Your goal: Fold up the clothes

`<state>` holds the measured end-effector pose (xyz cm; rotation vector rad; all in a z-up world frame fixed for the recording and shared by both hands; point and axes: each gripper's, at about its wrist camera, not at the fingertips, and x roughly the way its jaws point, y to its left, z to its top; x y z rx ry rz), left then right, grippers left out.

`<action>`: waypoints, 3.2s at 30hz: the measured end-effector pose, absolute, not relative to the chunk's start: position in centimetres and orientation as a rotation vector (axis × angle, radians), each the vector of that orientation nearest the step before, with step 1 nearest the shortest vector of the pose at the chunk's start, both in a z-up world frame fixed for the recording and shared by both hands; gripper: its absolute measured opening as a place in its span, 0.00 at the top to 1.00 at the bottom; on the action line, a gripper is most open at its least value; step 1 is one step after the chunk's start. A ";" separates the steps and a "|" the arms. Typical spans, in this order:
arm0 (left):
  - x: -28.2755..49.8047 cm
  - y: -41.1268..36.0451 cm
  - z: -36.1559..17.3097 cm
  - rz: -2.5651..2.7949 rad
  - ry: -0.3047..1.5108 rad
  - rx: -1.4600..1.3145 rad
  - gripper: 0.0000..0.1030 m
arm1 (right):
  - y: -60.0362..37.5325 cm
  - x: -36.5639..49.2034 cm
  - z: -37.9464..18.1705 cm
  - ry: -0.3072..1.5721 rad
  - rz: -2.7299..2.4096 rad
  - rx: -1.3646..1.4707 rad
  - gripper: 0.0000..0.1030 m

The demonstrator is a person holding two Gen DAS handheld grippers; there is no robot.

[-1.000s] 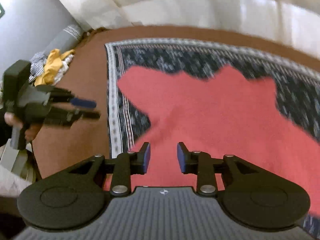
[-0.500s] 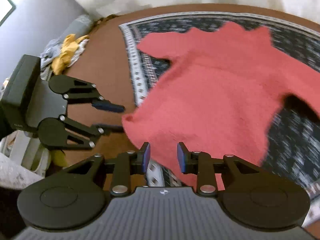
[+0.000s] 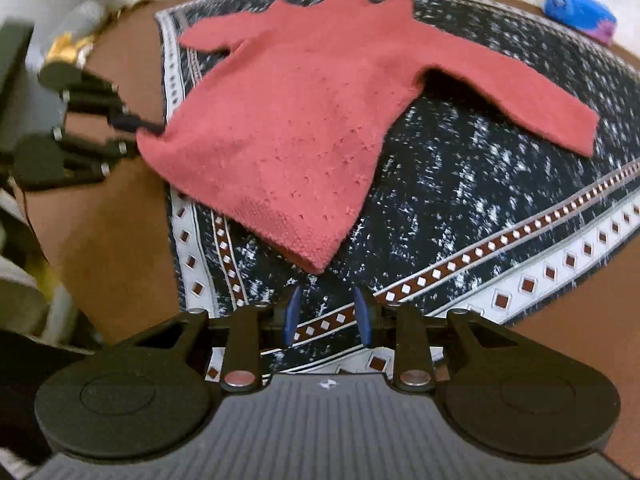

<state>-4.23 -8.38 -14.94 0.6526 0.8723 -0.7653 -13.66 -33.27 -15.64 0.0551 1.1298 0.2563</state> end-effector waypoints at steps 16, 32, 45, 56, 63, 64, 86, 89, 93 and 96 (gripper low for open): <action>-3.9 -6.2 -14.7 -0.605 1.085 0.378 0.82 | -36.8 -12.7 -13.1 1.048 0.304 0.316 0.96; -5.5 -7.9 -16.7 -0.616 0.958 0.532 0.42 | -35.3 -13.4 -16.8 1.114 0.276 0.325 0.79; 1.4 -8.3 -13.6 -0.523 0.919 0.241 0.87 | -36.2 -8.4 -12.9 0.913 0.225 0.360 0.97; 4.4 -8.4 -15.7 -0.483 0.951 0.240 0.63 | -36.2 -4.4 -12.8 0.945 0.197 0.318 0.90; 2.3 -5.9 -14.9 -0.479 0.969 0.190 0.53 | -34.4 -11.1 -13.2 1.049 0.214 0.381 0.72; 1.7 -5.8 -14.8 -0.484 0.968 0.190 0.50 | -34.3 -11.8 -13.4 1.059 0.209 0.403 0.69; -3.2 -4.8 -15.5 -0.526 1.039 0.184 0.45 | -32.8 -10.1 -12.1 0.901 0.279 0.479 0.92; -3.9 -5.3 -16.1 -0.535 1.055 0.186 0.43 | -33.3 -10.2 -10.7 0.875 0.304 0.491 0.92; -4.0 -6.4 -17.0 -0.519 1.052 0.188 0.43 | -33.5 -10.4 -10.8 0.893 0.317 0.515 0.92; -3.5 -7.0 -17.0 -0.519 1.042 0.149 0.44 | -33.6 -10.6 -11.2 0.909 0.324 0.534 0.92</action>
